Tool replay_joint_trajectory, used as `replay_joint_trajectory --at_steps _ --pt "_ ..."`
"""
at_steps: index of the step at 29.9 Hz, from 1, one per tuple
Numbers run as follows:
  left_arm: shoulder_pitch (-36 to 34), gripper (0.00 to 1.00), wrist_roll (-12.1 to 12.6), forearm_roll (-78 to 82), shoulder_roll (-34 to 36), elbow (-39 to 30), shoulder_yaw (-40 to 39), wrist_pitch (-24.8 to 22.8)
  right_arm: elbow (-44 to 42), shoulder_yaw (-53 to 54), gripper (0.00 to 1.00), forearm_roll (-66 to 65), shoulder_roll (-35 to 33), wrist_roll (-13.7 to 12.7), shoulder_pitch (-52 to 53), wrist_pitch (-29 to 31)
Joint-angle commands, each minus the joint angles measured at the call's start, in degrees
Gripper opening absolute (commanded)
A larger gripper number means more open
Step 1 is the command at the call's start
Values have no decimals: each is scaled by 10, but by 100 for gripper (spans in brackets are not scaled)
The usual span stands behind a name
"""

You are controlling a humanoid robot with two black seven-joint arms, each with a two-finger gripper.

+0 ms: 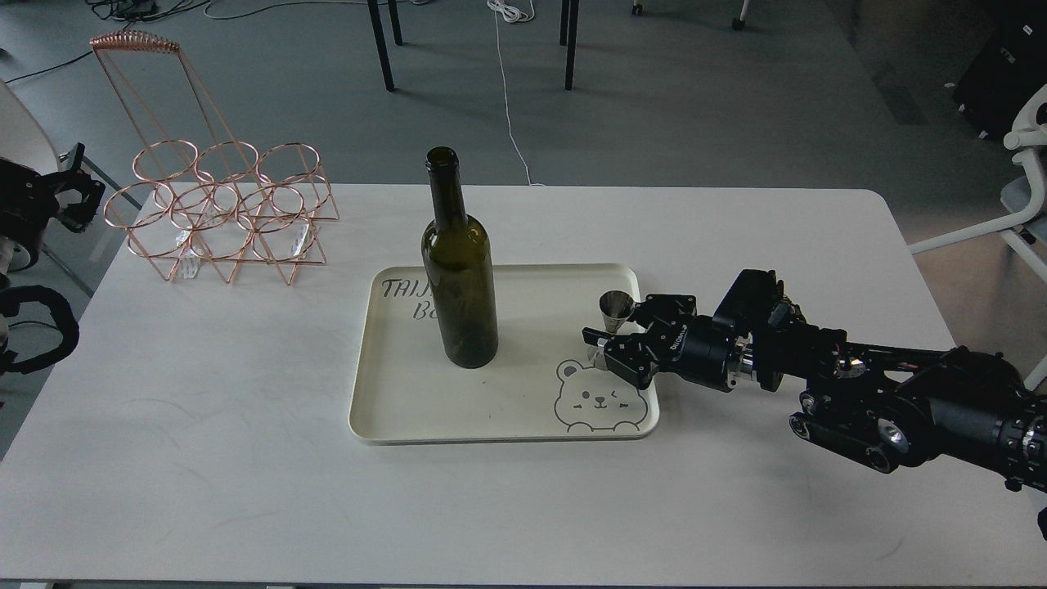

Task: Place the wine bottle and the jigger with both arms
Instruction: 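Reach the right gripper to the metal jigger and grasp it, then lift the jigger off the tray and carry it away from the bottle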

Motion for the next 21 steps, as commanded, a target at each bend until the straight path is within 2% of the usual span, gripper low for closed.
replay_joint_trajectory --at_steps 1,3,7,11,16,21 --pt "0 98 0 0 1 0 0 0 0 1 22 0 0 0 -2 -3" --pt "-1 98 0 0 1 0 0 0 0 1 15 0 0 0 -4 -11" --pt "-1 98 0 0 1 0 -1 0 0 1 6 2 -1 0 -5 -23" --pt "-1 98 1 0 1 0 0 0 1 4 2 2 -3 0 -4 -27" --pt "-2 98 0 0 3 0 -1 0 6 11 2 5 -9 0 2 -36" --pt "-2 98 0 -1 8 0 -1 0 21 35 2 9 -42 0 8 -36"
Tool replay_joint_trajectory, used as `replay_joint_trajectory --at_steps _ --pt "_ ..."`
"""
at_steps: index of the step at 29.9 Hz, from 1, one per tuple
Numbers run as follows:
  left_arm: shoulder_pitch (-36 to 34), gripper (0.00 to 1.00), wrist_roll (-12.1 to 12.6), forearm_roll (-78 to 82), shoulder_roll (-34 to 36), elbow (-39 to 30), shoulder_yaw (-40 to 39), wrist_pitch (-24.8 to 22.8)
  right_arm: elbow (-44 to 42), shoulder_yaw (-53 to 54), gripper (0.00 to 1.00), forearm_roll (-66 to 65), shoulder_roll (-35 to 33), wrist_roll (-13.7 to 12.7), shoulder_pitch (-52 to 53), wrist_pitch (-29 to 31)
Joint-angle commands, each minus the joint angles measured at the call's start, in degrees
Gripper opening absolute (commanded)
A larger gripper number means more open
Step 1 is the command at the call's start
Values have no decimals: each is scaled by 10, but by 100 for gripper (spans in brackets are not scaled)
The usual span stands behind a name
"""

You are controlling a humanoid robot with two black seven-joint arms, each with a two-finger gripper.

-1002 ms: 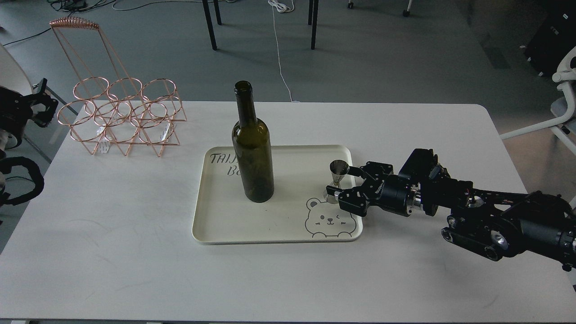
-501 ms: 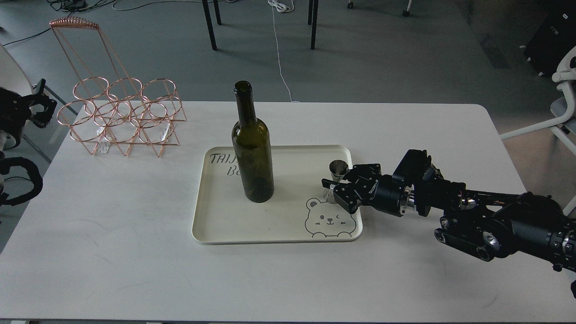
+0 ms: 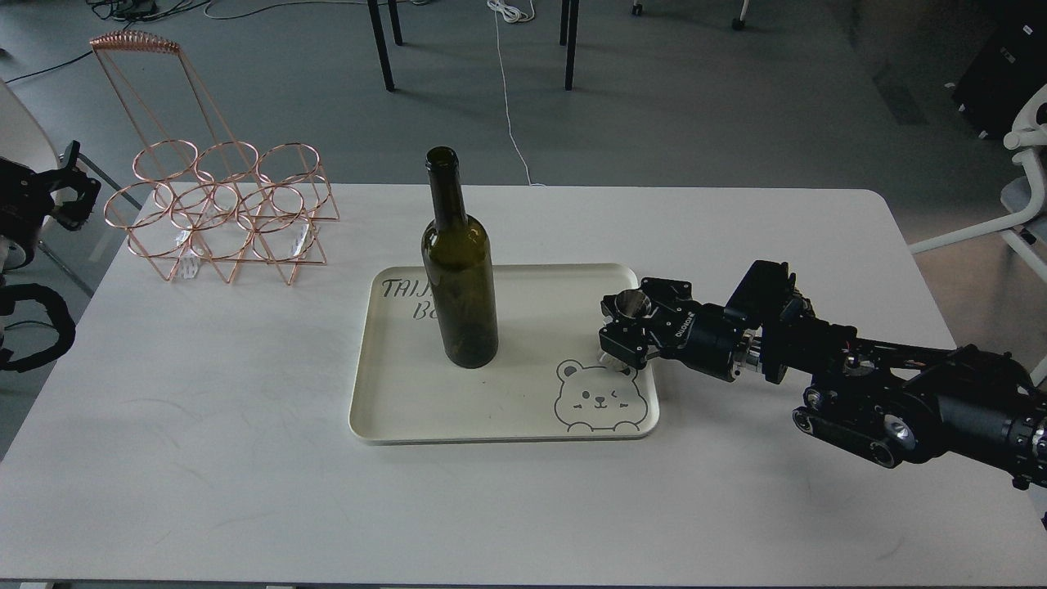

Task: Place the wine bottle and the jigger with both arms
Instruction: 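Lift the jigger off the tray and carry it away from the bottle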

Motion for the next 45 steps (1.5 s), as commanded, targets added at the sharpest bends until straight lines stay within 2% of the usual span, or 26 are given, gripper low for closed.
replay_joint_trajectory --at_steps 1,9,16,22,34,45 --pt "0 98 0 0 3 0 0 0 19 20 2 2 -30 0 3 0" --pt "0 98 0 -1 4 0 0 0 73 57 2 5 -109 0 -1 0" --pt "0 98 0 -1 3 0 0 0 80 93 2 17 -185 0 -19 0" --pt "-1 98 0 -1 1 -3 0 1 74 92 2 76 -191 0 -55 0" --pt "-1 98 0 0 1 -3 1 0 24 92 3 97 -176 0 -92 0" --pt "0 98 0 0 0 -3 1 0 18 92 10 97 -164 0 -104 0"
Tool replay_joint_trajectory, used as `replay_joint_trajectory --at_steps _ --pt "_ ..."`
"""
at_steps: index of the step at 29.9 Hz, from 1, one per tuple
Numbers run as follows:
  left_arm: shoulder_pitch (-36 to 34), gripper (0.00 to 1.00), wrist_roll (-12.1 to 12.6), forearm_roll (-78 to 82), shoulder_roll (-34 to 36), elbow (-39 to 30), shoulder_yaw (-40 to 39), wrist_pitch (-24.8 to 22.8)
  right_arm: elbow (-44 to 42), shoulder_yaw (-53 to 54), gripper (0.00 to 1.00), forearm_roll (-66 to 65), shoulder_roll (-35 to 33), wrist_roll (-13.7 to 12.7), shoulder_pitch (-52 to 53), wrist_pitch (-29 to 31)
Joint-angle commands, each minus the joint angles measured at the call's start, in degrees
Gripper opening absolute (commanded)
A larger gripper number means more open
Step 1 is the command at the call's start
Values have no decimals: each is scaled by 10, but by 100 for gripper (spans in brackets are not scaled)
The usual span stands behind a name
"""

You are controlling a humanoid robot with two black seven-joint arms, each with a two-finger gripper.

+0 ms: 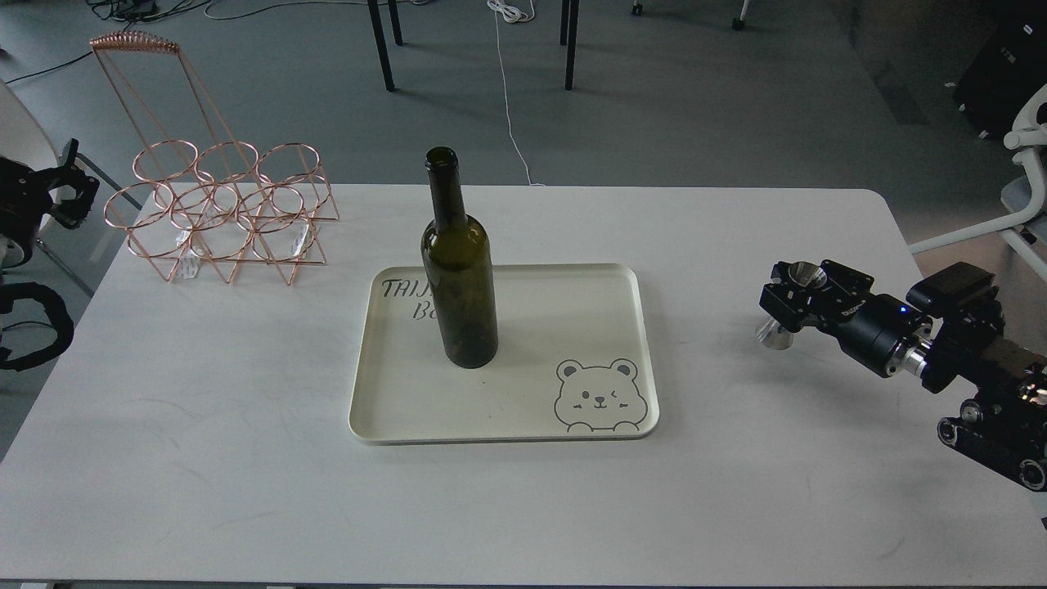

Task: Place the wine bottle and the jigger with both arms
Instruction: 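Lift the jigger off the tray and carry it away from the bottle, then lower the jigger onto the table beside the tray and release it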

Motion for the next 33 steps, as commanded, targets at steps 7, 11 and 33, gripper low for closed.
replay_joint_trajectory --at_steps 7,11,33 --pt "0 98 0 0 3 0 -1 0 -2 1 18 0 10 0 -15 0" --pt "0 98 0 0 3 0 0 0 -2 0 19 0 9 0 -17 0" --pt "1 98 0 -1 3 0 -1 0 0 -2 50 -1 10 0 -18 0"
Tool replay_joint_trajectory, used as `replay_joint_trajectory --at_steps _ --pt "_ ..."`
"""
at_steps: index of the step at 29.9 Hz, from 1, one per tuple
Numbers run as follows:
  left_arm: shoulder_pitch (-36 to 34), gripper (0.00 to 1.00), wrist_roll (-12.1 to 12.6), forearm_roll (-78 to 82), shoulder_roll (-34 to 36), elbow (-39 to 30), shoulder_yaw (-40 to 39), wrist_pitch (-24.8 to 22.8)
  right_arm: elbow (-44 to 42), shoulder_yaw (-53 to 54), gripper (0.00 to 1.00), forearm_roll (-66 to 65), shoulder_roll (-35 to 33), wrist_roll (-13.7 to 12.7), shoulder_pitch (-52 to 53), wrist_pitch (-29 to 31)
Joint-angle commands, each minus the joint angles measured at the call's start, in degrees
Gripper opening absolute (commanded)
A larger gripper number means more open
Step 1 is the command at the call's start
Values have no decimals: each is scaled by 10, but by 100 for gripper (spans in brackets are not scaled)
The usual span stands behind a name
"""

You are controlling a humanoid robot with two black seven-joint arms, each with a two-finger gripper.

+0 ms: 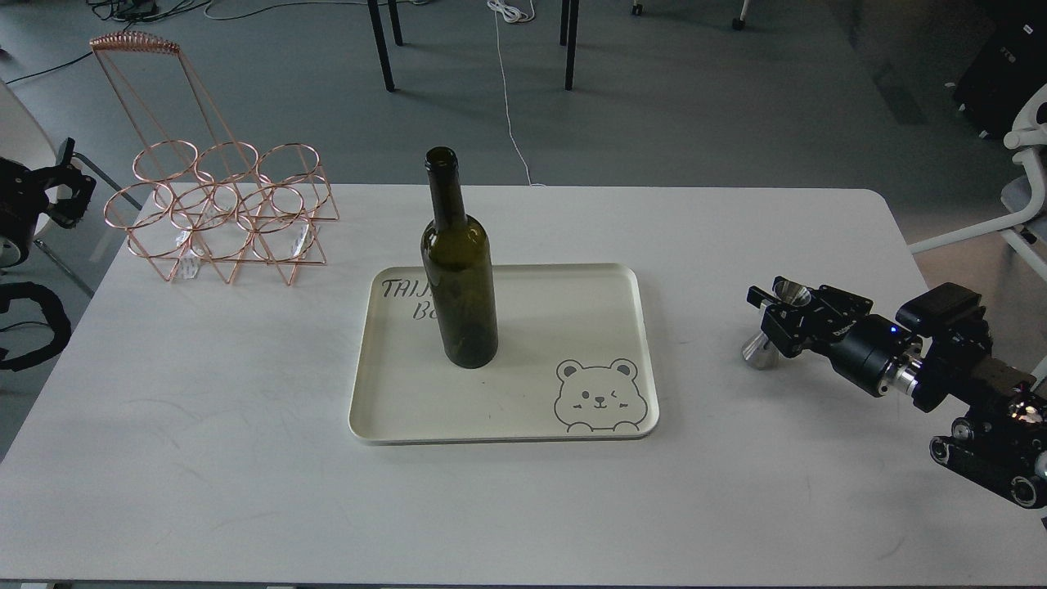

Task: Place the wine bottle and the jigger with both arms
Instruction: 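Lower the jigger onto the table beside the tray and release it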

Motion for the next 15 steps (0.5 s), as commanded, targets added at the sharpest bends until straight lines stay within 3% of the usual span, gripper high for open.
replay_joint_trajectory --at_steps 1,7,15 --pt "-1 98 0 0 0 0 0 0 0 0 51 0 0 0 1 0" --pt "0 98 0 0 1 0 0 0 12 0 54 1 -9 0 3 0" --pt "-1 98 -1 0 2 0 -1 0 71 4 83 4 -84 0 1 0"
